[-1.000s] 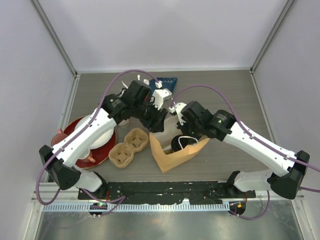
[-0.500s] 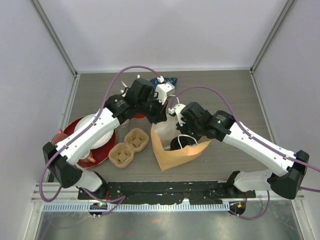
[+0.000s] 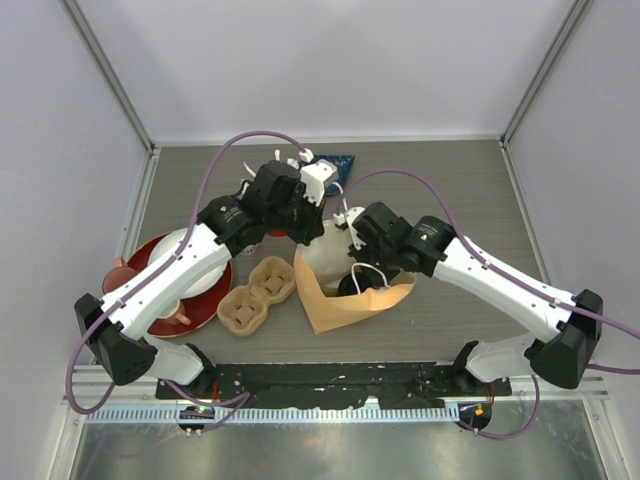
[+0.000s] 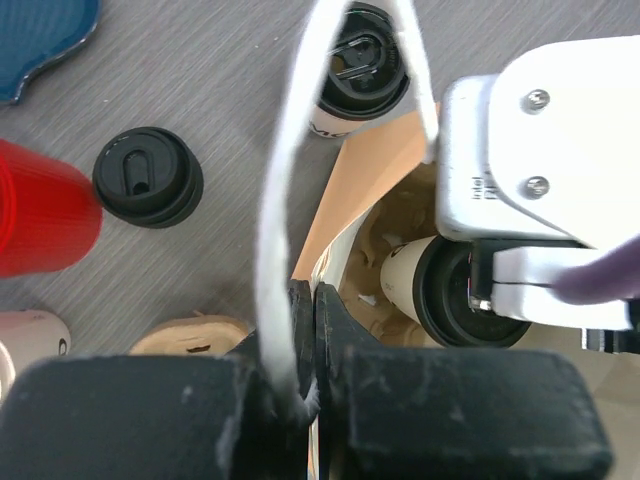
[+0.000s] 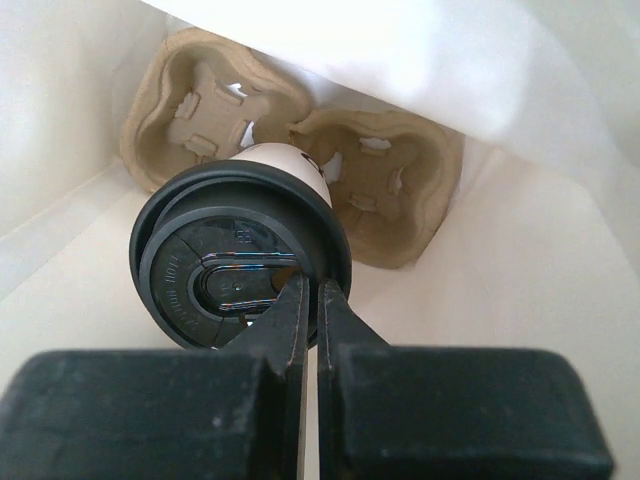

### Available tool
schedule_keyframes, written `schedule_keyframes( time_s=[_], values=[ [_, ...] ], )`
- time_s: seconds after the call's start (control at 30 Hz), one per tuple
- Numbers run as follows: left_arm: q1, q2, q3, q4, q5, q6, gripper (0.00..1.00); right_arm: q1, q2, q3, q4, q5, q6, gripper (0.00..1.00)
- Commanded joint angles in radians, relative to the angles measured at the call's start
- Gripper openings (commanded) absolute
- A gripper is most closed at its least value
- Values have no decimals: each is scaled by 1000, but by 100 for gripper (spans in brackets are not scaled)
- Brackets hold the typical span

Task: Pack the takeout coffee

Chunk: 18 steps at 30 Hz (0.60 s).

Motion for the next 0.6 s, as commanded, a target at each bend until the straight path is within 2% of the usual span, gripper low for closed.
schedule_keyframes(
  time_s=[0.0,0.13,0.27,0.57],
  values=[
    [21,-63,34,69,-93,10,0,0,62,55,-140,34,28,1],
    [26,-79,-11,63,-30,42,0,-32,85,89,-183,6,63,1],
    [24,-89,-73,62,66,48,0,-130,46,75,-130,-78,131,1],
    [-11,-98,-96,55,112,79,0,-141,59,87,-97,-43,203,1]
  ],
)
